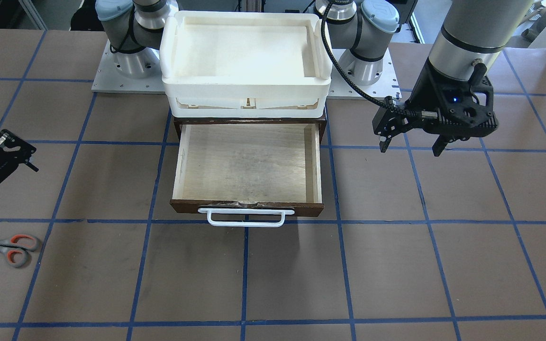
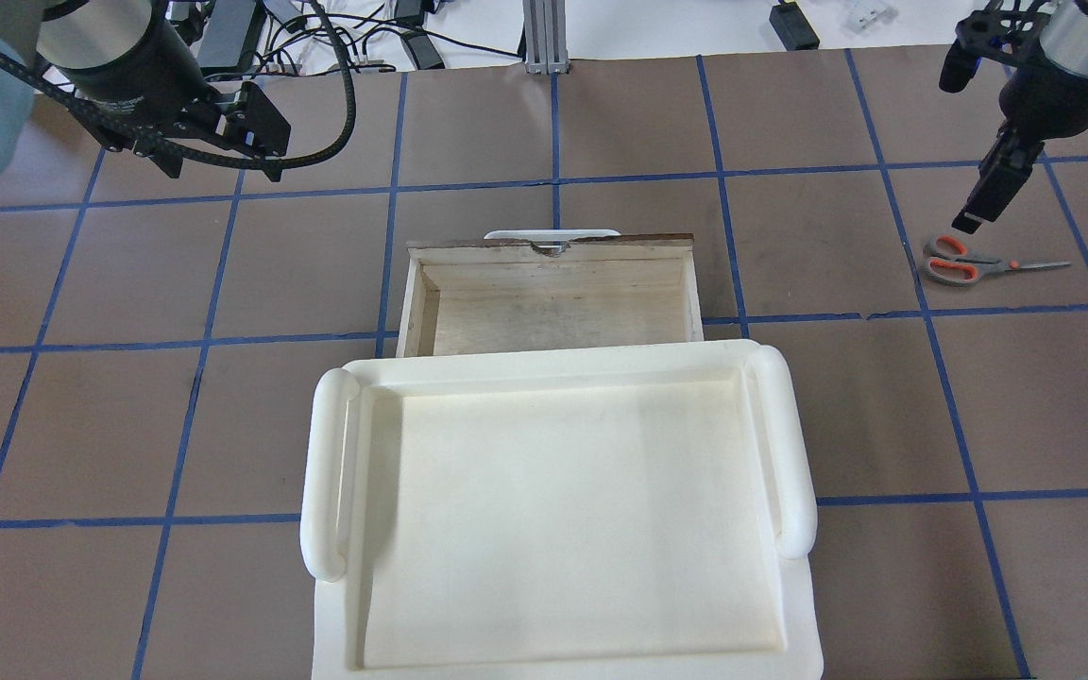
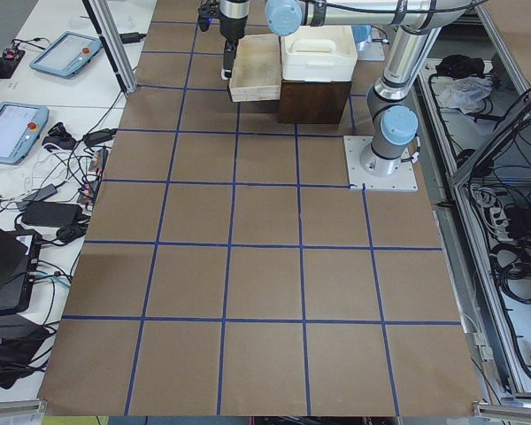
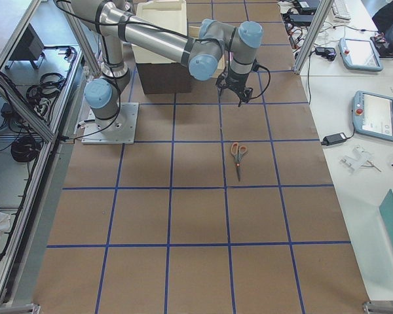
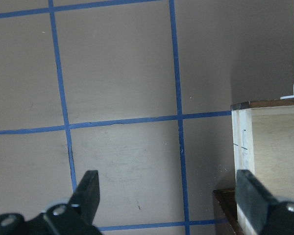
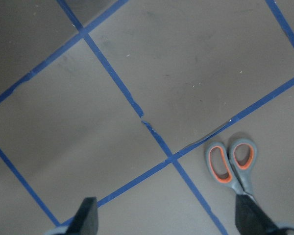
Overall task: Put scissors in drawer and close it
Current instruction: 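Move the right gripper outward over the grey-orange scissors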
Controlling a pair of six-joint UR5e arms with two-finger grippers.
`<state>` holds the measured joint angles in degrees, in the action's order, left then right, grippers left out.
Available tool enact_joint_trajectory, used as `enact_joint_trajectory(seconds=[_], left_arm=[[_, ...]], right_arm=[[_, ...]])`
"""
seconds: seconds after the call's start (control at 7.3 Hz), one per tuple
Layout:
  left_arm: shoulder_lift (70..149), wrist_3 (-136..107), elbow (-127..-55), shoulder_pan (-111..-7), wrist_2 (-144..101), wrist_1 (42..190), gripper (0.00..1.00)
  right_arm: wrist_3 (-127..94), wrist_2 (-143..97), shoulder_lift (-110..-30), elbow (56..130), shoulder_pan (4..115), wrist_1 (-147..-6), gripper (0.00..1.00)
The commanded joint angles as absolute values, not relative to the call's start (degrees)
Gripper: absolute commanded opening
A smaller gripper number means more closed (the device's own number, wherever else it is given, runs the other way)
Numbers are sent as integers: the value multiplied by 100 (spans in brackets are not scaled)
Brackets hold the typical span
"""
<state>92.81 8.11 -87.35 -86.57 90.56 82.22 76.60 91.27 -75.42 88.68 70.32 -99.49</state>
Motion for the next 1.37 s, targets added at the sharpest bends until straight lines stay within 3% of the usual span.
enact_joint_trajectory(seconds=[0.0,0.82,1.23], left_arm=[[9150,817,-8727,-8710,9018,8226,100],[9088,747,-8745,-8833,8904,8270,100],[9096,738,-8754,-8903,8921,8288,100]], right_arm=[[8731,9132,-7016,8868,6629,-10607,100],[11983,9140,-6004,8859,6039,-11731,100],[12190,9167,-5644,8868,6012,-12573,100]])
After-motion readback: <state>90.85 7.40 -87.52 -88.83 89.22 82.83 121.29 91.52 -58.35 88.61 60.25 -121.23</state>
